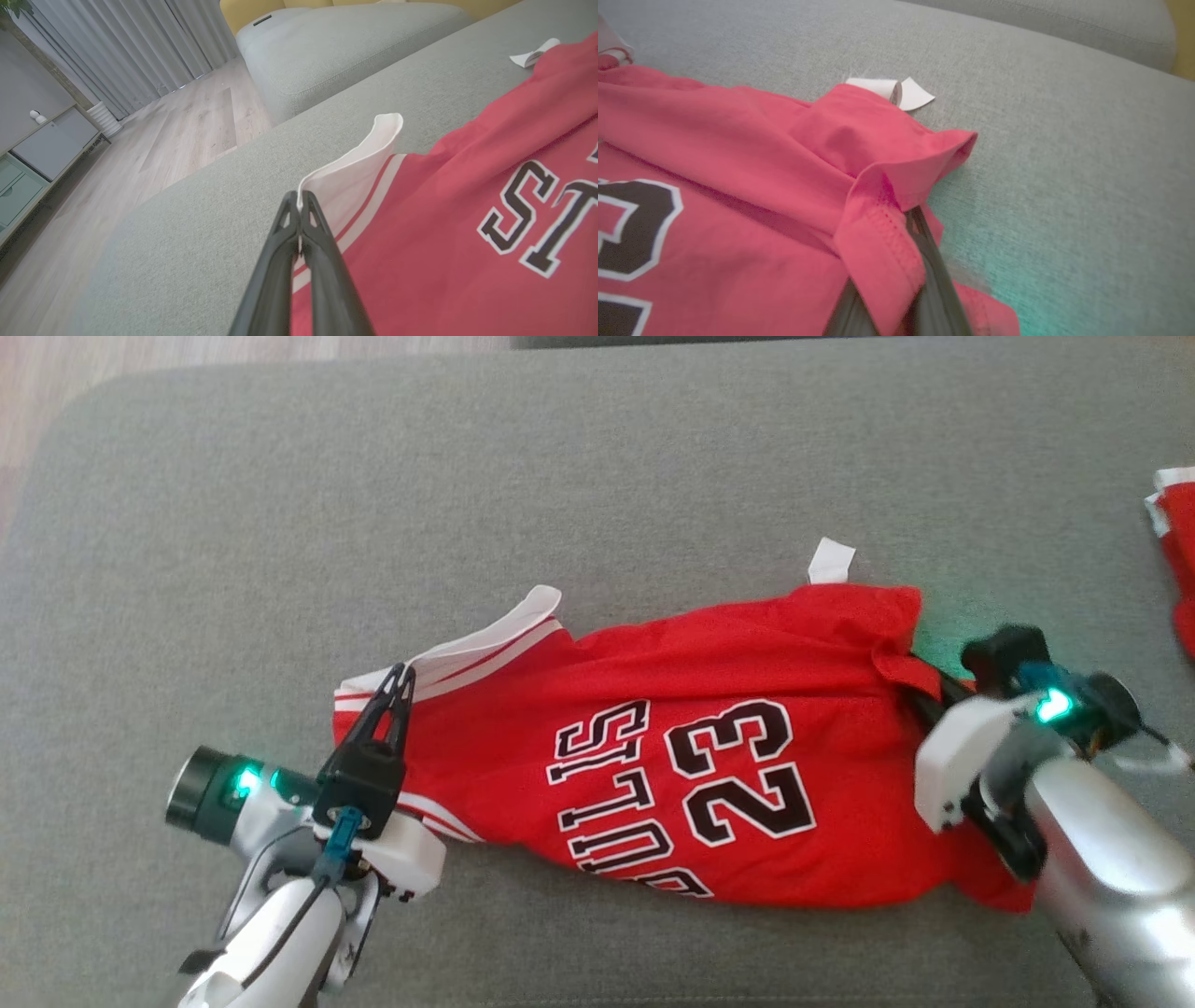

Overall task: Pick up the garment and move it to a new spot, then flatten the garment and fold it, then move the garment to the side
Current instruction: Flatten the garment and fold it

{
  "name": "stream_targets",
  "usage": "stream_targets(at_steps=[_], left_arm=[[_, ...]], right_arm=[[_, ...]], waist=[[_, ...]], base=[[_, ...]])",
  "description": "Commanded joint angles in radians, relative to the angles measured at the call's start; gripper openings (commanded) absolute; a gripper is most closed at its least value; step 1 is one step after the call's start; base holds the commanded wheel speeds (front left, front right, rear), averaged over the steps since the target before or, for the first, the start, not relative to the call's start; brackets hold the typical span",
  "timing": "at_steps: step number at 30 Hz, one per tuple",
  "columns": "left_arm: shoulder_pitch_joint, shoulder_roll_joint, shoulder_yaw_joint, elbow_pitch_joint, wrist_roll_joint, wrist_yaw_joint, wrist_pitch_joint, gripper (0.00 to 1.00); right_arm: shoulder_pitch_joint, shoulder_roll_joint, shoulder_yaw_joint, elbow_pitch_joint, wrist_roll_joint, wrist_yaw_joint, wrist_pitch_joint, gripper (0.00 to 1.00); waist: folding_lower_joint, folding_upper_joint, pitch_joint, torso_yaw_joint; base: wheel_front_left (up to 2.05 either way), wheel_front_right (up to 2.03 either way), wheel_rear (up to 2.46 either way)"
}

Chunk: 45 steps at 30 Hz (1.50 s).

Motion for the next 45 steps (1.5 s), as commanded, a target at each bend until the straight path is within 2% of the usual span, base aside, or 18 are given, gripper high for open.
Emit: stream_targets(at_steps=[1,6,8,11,16,22,26,34,36,38,45], left_arm=[[-0.036,0.032,0.042,-0.034,-0.005,0.008,-0.011,0.0],[0.017,0.051,0.053,-0.067,-0.025,0.028,-0.003,0.0],[0.033,0.058,0.054,-0.076,-0.03,0.032,0.002,0.0],[0.047,0.064,0.049,-0.092,-0.03,0.036,0.016,0.0],[0.041,0.068,0.034,-0.118,-0.023,0.031,0.037,0.0],[0.022,0.059,0.012,-0.139,-0.013,0.025,0.048,0.0],[0.009,0.051,0.004,-0.14,-0.01,0.025,0.046,0.0],[-0.01,0.047,-0.003,-0.128,-0.013,0.024,0.04,0.0],[-0.013,0.049,-0.002,-0.126,-0.014,0.024,0.039,0.0],[-0.015,0.052,-0.001,-0.125,-0.015,0.024,0.039,0.0],[-0.024,0.069,0.0,-0.118,-0.013,0.024,0.039,0.0]], right_arm=[[0.031,-0.028,0.005,-0.033,0.008,0.007,-0.023,0.0],[0.204,-0.075,0.017,-0.203,0.068,0.007,-0.011,0.0],[0.252,-0.082,-0.002,-0.264,0.111,0.007,0.006,1.0],[0.292,-0.091,-0.058,-0.335,0.161,0.007,0.016,1.0],[0.329,-0.087,-0.18,-0.433,0.345,0.007,0.053,1.0],[0.344,-0.112,-0.279,-0.433,0.548,0.007,0.163,1.0],[0.321,-0.129,-0.287,-0.387,0.569,0.007,0.193,1.0],[0.259,-0.113,-0.249,-0.31,0.579,0.007,0.188,1.0],[0.243,-0.107,-0.239,-0.292,0.579,0.007,0.176,0.62],[0.23,-0.104,-0.225,-0.278,0.581,0.007,0.166,0.0],[0.195,-0.129,-0.182,-0.264,0.567,0.007,0.105,0.0]], waist=[[0.0,0.0,-0.009,-0.005],[0.0,0.0,-0.04,-0.039],[0.0,0.0,-0.047,-0.048],[0.0,0.0,-0.055,-0.051],[0.0,0.0,-0.056,-0.037],[0.0,0.0,-0.038,-0.007],[0.0,0.0,-0.021,0.008],[0.0,0.0,-0.006,0.023],[0.0,0.0,-0.004,0.024],[0.0,0.0,-0.002,0.022],[0.0,0.0,0.0,0.013]], base=[[0.0,0.0,0.0],[0.0,0.0,0.0],[0.0,0.0,0.0],[0.0,0.0,0.0],[0.0,0.0,0.0],[0.0,0.0,0.0],[0.0,0.0,0.0],[0.0,0.0,0.0],[0.0,0.0,0.0],[0.0,0.0,0.0],[0.0,0.0,0.0]])
